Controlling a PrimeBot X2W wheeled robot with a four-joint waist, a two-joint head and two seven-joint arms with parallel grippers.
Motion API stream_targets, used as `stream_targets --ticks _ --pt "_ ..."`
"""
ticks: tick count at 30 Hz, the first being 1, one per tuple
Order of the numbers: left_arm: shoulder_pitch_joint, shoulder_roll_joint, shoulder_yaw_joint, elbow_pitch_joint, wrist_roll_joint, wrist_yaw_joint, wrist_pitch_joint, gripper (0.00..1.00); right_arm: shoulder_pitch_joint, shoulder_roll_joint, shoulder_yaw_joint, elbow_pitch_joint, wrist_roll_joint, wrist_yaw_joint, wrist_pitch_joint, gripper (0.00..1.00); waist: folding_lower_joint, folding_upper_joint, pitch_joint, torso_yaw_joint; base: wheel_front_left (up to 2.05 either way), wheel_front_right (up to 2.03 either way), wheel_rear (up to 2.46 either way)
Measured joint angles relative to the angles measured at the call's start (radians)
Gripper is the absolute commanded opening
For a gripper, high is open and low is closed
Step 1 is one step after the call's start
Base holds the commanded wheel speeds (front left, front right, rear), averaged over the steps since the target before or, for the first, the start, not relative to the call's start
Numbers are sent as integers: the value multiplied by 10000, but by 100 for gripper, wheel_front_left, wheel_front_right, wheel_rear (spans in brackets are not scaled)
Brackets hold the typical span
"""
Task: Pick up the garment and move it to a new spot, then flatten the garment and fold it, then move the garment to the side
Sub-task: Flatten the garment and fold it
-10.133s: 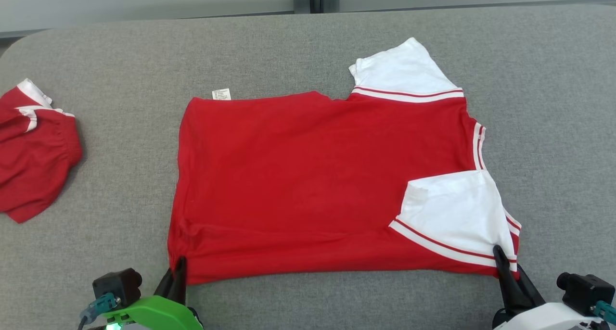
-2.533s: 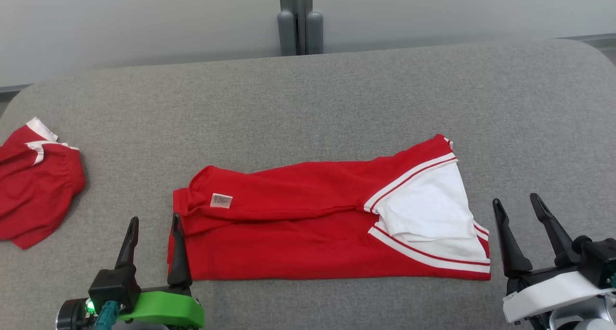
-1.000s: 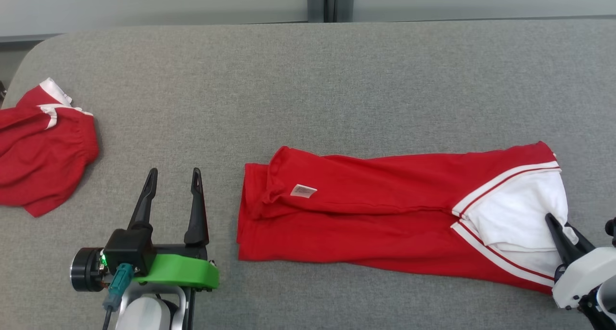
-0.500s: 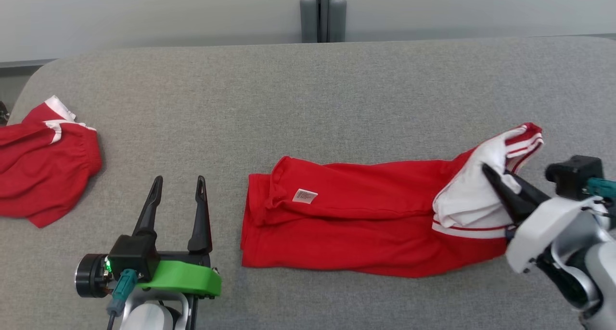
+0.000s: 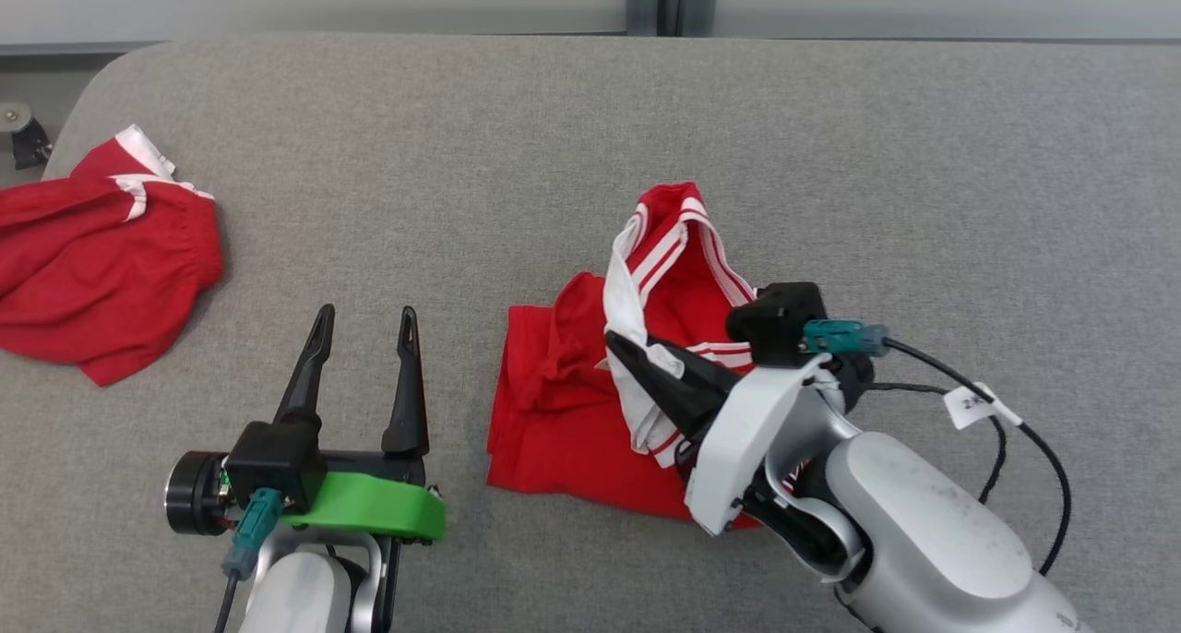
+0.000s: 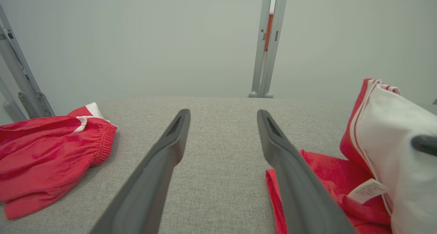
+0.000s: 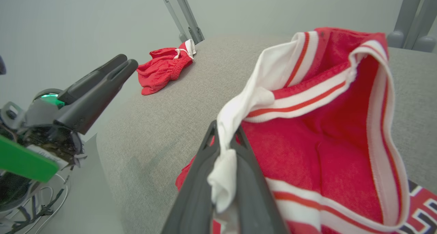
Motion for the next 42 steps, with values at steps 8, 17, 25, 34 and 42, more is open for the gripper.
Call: stream_targets --ticks 8,17,25,34,42 --pt "-243 -125 -21 77 79 -84 0 100 -589 771 606 1753 171 0 -1104 100 0 0 425 397 0 0 0" --pt "-259 -159 219 105 265 -84 0 100 -801 430 704 828 -134 2 -3501 100 0 0 478 207 0 0 0" --pt "-102 -153 397 130 384 -77 0 100 787 -472 -2341 -476 -1417 2 -4113 100 0 0 243 -198 0 0 0" --pt "337 -63 652 125 449 -17 0 100 3657 -612 -5637 -1383 -2708 2 -3881 100 0 0 -148 -625 0 0 0" --pt "603 33 648 203 449 -4 0 100 4770 -165 -6381 -2155 -3095 2 -3432 100 0 0 -448 -843 0 0 0"
